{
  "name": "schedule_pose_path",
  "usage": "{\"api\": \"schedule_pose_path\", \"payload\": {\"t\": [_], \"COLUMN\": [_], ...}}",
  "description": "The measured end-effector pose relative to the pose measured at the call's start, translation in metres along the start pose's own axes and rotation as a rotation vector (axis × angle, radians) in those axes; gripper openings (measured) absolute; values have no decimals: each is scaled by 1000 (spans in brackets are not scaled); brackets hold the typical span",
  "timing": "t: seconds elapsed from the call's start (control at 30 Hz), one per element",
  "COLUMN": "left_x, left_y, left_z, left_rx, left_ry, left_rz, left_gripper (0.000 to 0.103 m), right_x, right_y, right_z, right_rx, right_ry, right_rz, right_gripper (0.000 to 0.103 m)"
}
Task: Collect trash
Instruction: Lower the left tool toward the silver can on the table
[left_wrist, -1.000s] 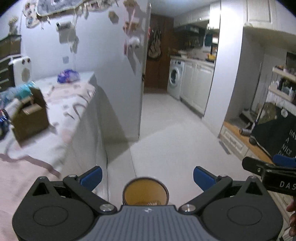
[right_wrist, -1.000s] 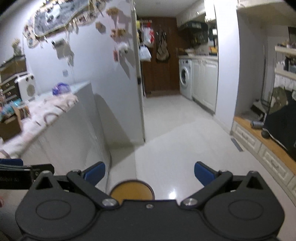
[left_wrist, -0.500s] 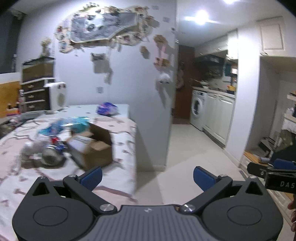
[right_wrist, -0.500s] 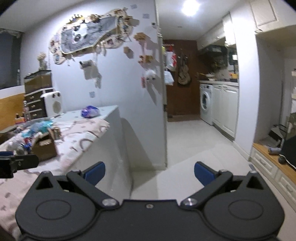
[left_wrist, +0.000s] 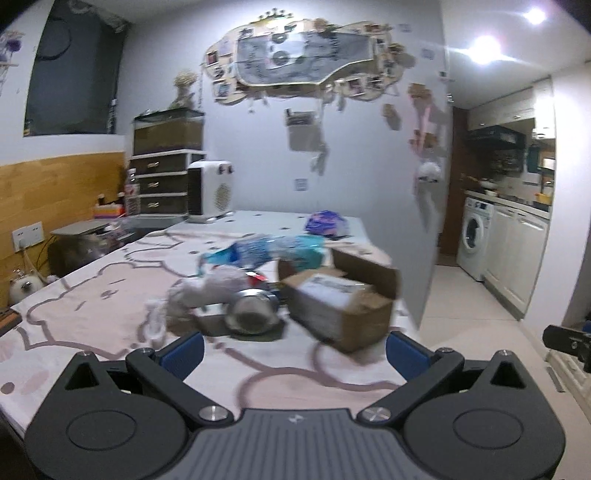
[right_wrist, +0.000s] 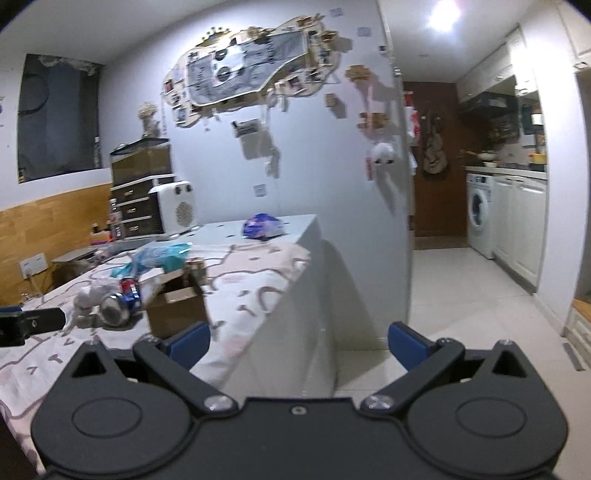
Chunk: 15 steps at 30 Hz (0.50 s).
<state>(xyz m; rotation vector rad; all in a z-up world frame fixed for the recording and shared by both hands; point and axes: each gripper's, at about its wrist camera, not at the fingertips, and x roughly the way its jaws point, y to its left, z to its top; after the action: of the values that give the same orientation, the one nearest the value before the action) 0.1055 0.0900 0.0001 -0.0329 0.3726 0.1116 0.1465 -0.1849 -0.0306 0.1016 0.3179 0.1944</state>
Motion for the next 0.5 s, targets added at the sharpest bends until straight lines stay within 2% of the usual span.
{"api": "schedule_pose_path", "payload": {"t": [0.27,0.5], "left_x": [47,104], "left_y": [55,71], "left_z": [16,35], "left_rx": [-47,-77], "left_ry": [34,68], "left_rz": [17,36], "left_gripper": [103,103], "right_x": [50,89], "right_y": [47,70], "right_z": [-3,-4], "right_rx": [-45,-52], "right_ry": [29,45], "right_rz": [76,118], "right_gripper": [103,103]}}
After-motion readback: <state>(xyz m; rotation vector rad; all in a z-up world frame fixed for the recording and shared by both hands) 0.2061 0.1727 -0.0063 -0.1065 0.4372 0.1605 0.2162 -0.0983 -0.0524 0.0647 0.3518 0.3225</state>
